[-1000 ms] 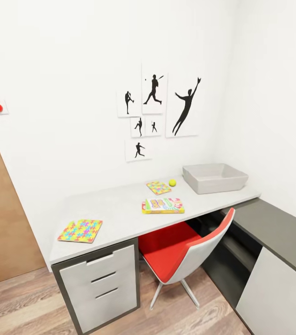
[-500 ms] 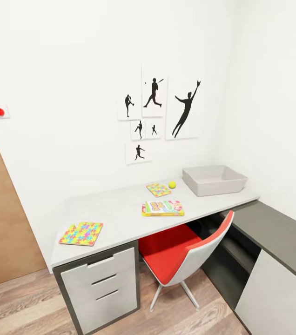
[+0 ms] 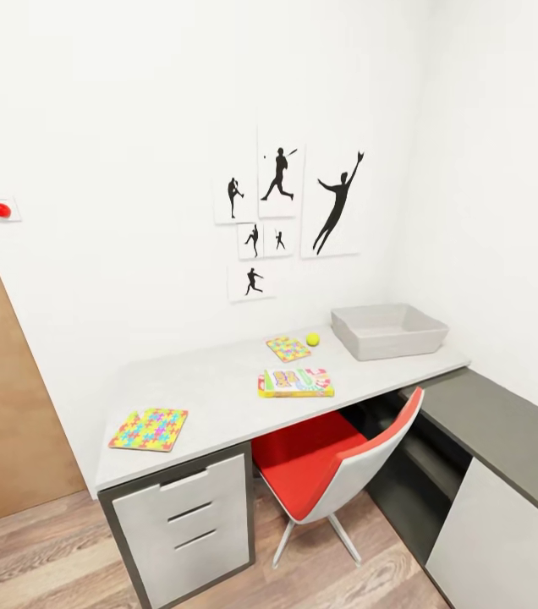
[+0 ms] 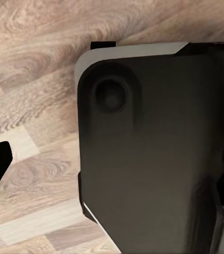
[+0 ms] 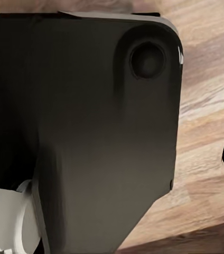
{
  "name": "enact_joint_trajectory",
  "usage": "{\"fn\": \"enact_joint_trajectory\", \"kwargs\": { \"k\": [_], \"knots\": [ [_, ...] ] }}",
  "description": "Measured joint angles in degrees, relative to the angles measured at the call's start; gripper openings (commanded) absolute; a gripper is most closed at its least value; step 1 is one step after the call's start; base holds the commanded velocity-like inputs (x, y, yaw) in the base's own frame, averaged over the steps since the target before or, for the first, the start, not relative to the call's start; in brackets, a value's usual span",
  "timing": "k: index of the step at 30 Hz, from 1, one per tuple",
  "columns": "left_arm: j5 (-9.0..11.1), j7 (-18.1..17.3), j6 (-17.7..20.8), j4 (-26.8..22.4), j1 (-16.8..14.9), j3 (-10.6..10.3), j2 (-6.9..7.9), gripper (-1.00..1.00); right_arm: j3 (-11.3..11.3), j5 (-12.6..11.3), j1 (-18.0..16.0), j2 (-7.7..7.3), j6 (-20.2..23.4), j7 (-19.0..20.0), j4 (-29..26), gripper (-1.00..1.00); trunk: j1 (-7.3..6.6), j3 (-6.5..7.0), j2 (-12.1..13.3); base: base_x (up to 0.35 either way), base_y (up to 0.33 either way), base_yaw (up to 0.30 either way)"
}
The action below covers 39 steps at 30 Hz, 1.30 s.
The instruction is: Put all the toys in the child's room - the three board games (two on the bed and one on the table), the two jigsaw puzzles on the table, and the tennis ball on the table - inside the toy box on the table in the child's room.
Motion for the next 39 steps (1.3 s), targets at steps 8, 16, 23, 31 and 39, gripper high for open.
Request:
{"fn": "enact_joint_trajectory", "kwargs": {
  "k": [8, 16, 23, 31, 39],
  "knots": [
    [0.0, 0.0, -0.5, 0.0, 0.0, -0.1, 0.69, 1.0, 0.1, -0.1, 0.0, 0.16, -2.7, 0.0, 0.0, 1.0, -1.76, 1.44, 3.2, 0.0, 0.0, 0.0],
    [0.0, 0.0, -4.0, 0.6, 0.0, -0.1, 1.39, 1.0, 0.0, -0.2, 0.0, 0.27, -7.0, 0.0, 0.0, 1.0, -3.52, 2.88, 6.4, 0.0, 0.0, 0.0],
    [-0.2, -0.1, -5.6, 1.0, 0.1, -0.5, 3.58, 1.0, 0.1, -0.5, 0.0, 0.26, -8.6, 0.0, 0.0, 1.0, -5.05, 4.14, 9.2, -0.006, 0.0, 0.0],
    [-0.3, -0.1, -5.7, 1.0, 0.2, -0.6, 4.02, 1.0, 0.1, -0.5, 0.0, 0.28, -8.2, 0.0, 0.0, 1.0, -6.78, 5.57, 12.4, -0.196, 0.016, 0.0],
    [-0.3, -0.2, -5.6, 1.0, 0.2, -0.6, 3.96, 1.0, 0.1, -0.5, 0.0, 0.28, -7.9, 0.0, 0.0, 1.0, -7.04, 5.76, 12.9, -0.067, 0.009, 0.0]
  ]
}}
